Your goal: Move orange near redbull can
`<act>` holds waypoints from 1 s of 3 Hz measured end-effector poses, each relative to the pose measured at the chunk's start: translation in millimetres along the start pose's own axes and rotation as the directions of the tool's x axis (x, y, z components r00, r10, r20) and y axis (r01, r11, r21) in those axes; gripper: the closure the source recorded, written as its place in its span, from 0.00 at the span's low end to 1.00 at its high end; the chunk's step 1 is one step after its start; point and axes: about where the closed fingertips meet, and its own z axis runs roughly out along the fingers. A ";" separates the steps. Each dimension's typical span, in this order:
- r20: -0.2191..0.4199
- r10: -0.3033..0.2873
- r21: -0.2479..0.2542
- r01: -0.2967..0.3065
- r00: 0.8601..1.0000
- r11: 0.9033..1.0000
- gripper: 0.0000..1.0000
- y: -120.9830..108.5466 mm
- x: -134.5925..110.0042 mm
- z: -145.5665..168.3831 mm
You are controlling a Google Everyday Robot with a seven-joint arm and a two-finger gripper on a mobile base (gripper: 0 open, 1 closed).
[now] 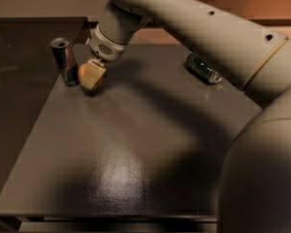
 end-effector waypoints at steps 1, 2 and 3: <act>-0.010 0.000 0.004 0.000 1.000 1.000 0.58 -3.8 2.5 15.5; 0.004 0.002 -0.008 -0.002 1.000 1.000 0.35 -6.3 8.8 23.2; 0.001 0.001 -0.011 -0.001 1.000 1.000 0.12 -5.3 8.3 24.8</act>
Offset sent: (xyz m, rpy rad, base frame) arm 0.0120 -0.0025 -0.0322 0.0275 0.0139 0.0021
